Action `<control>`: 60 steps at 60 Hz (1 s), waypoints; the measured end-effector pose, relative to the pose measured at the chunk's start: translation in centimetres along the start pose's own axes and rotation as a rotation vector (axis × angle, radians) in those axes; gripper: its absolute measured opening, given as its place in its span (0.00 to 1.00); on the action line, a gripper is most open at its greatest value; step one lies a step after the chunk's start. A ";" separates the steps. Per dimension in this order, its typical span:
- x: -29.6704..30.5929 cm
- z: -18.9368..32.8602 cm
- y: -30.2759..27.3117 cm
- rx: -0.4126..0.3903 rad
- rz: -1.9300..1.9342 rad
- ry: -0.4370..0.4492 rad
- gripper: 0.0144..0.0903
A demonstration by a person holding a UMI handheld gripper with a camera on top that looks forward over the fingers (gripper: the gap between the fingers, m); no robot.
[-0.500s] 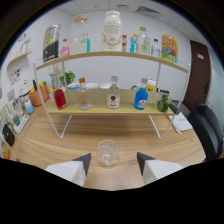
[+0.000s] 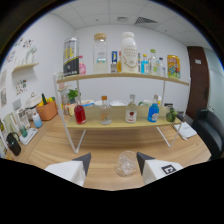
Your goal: Make me a cup of Mount Fuji.
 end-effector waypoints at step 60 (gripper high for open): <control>-3.3 15.2 -9.4 0.172 -0.007 0.016 0.27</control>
